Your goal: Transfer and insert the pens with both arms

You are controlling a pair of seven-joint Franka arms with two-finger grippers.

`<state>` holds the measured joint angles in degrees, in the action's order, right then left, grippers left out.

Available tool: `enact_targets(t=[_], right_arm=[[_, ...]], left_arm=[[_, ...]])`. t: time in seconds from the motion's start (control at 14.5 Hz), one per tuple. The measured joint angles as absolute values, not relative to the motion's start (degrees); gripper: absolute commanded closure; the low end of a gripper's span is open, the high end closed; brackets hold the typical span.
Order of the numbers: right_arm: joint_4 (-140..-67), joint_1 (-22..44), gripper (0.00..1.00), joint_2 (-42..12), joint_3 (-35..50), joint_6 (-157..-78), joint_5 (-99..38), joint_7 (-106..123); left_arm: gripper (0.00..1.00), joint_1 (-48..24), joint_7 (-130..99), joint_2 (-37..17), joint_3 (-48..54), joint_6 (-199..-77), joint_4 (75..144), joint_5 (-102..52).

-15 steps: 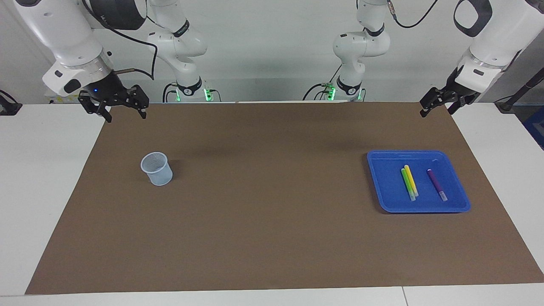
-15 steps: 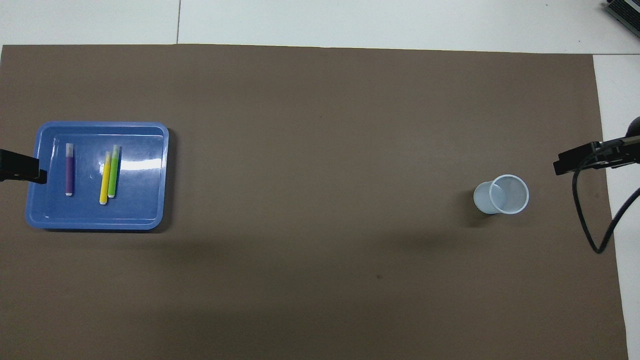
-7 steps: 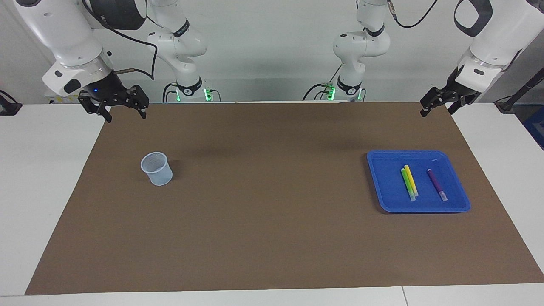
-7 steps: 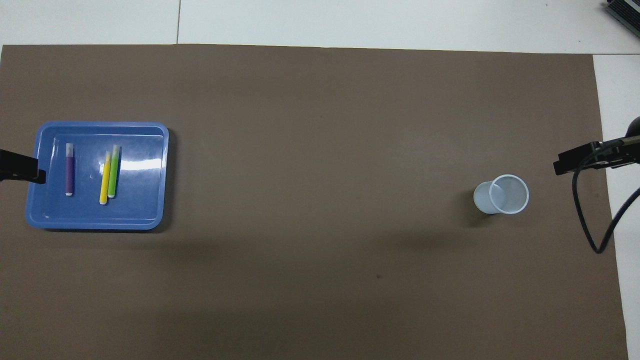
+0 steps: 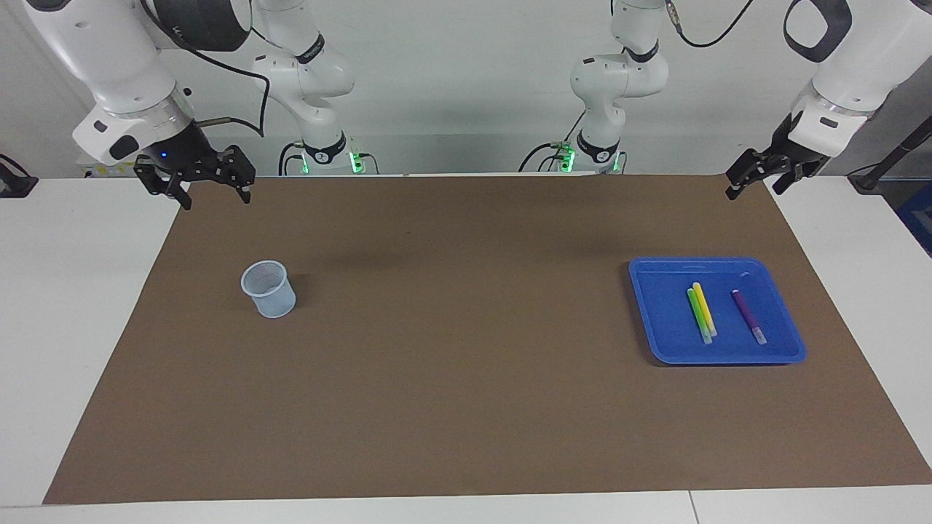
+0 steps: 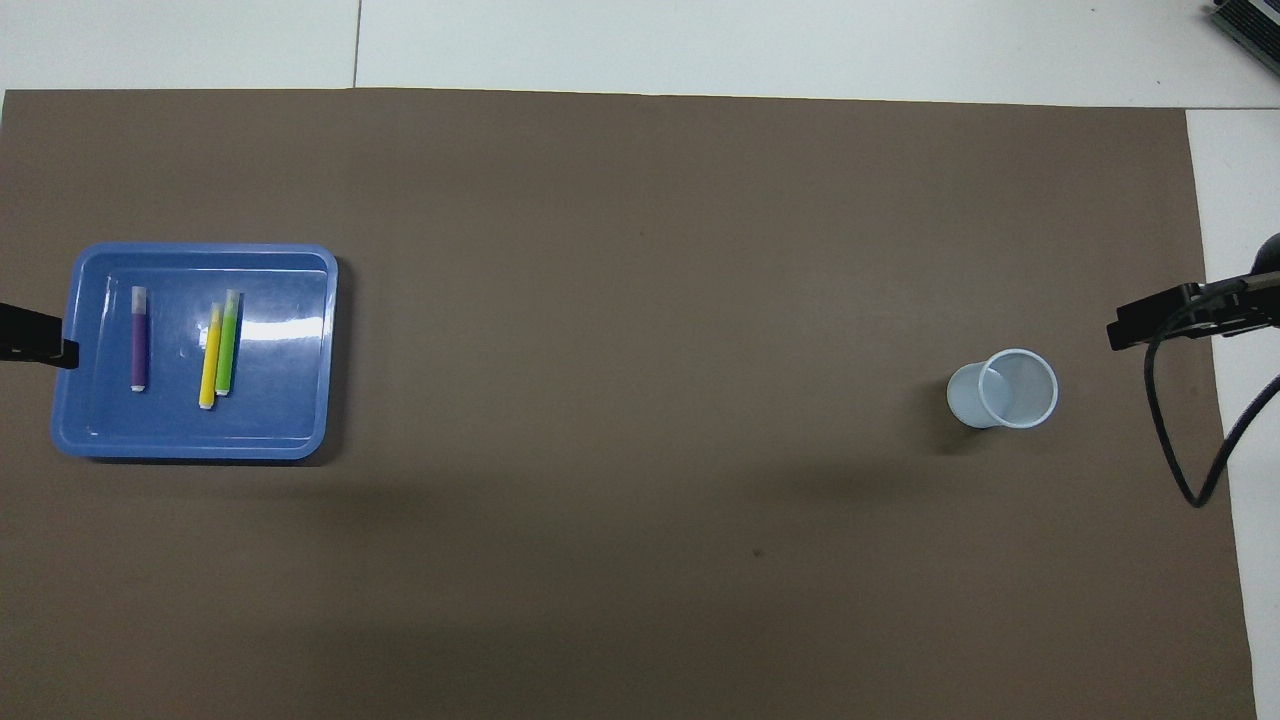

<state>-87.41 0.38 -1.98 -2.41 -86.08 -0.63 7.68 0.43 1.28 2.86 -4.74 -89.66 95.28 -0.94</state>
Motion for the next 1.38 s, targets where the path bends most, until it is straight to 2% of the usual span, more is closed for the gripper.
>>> enact_targets(t=[0.34,0.76,0.96,1.38], right_arm=[[-87.41,0.38,0.00,-1.98,-2.41,-86.08,-0.63,7.68],[-87.41,0.56,0.00,-1.98,-2.15,-86.07,-0.64,7.68],[-87.41,0.91,0.00,-1.98,-1.84,-85.76,-1.11,7.68],[-87.41,1.19,0.00,-1.98,-1.45,-85.37,-5.89,7.75]], left_arm=[[0.00,2.46,1.21,4.54,-5.05,-89.66,95.87,-0.91],[0.00,3.34,1.21,5.85,-4.72,-101.74,105.22,-0.91],[0.00,3.31,1.21,3.33,-4.57,-106.31,106.97,-0.91],[0.00,3.26,1.23,-5.92,-4.34,-116.32,108.31,-0.91]])
